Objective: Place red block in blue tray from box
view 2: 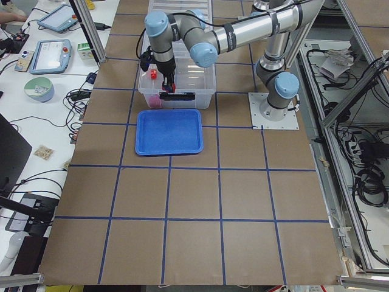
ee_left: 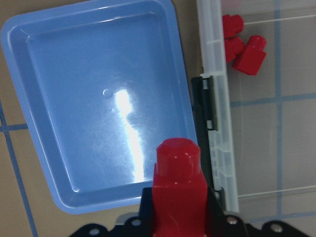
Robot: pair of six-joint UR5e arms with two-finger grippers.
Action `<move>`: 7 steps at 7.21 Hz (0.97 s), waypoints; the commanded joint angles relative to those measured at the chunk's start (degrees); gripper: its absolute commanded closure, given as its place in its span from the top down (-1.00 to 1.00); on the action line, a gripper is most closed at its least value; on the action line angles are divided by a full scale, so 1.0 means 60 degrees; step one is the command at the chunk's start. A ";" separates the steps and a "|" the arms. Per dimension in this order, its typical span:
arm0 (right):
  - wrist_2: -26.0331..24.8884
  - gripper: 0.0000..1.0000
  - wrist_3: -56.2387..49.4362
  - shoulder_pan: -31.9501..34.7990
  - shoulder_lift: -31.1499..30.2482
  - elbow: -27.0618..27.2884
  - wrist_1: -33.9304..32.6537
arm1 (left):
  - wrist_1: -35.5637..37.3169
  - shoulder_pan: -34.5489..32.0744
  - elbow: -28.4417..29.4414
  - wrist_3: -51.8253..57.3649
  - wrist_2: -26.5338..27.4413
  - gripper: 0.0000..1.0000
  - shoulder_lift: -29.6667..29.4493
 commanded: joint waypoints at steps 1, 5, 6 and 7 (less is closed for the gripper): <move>0.0053 1.00 -0.0735 -0.1013 0.0039 0.1754 -0.1680 | 0.2731 0.0937 -0.1501 0.0683 -0.0058 -0.80 -0.0901; 0.0538 1.00 -0.0692 -0.0985 0.0665 0.2848 -0.3167 | 0.5224 0.1013 -0.2813 0.0919 -0.0072 -0.20 -0.2032; 0.0551 1.00 -0.0677 -0.0985 0.0828 0.2833 -0.3258 | 0.5210 0.1013 -0.2712 0.0804 -0.0072 0.66 -0.2062; 0.0639 1.00 -0.0576 -0.0898 0.0816 0.2833 -0.3302 | 0.5007 0.0825 -0.2392 0.0599 0.0015 0.87 -0.1787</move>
